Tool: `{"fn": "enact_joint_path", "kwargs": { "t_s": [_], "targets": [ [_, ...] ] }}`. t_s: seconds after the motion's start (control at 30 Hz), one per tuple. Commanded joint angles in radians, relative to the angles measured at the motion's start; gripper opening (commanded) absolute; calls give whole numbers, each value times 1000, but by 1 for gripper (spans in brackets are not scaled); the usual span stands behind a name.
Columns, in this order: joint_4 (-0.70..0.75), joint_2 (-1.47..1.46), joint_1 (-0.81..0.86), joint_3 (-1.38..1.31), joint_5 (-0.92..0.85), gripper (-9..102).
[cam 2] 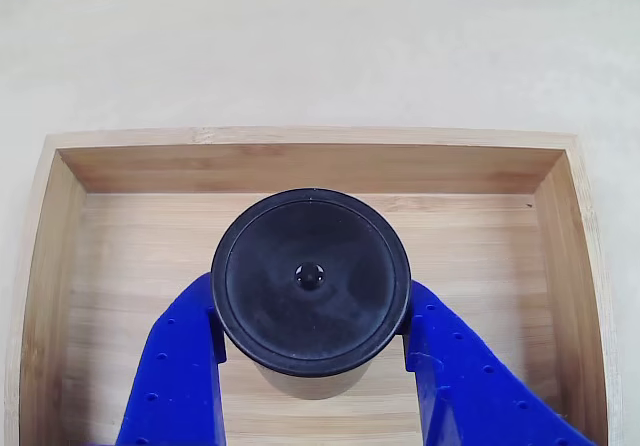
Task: Place the black cylinder in the wooden box then return to rest.
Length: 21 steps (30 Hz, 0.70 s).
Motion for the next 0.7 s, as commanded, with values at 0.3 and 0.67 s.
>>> {"fn": "enact_joint_path", "kwargs": {
  "t_s": [0.3, 0.67],
  "targets": [
    [-60, 26, -26, -37, -18, 18],
    [-61, 48, -21, -51, -21, 18]
  ]
}}
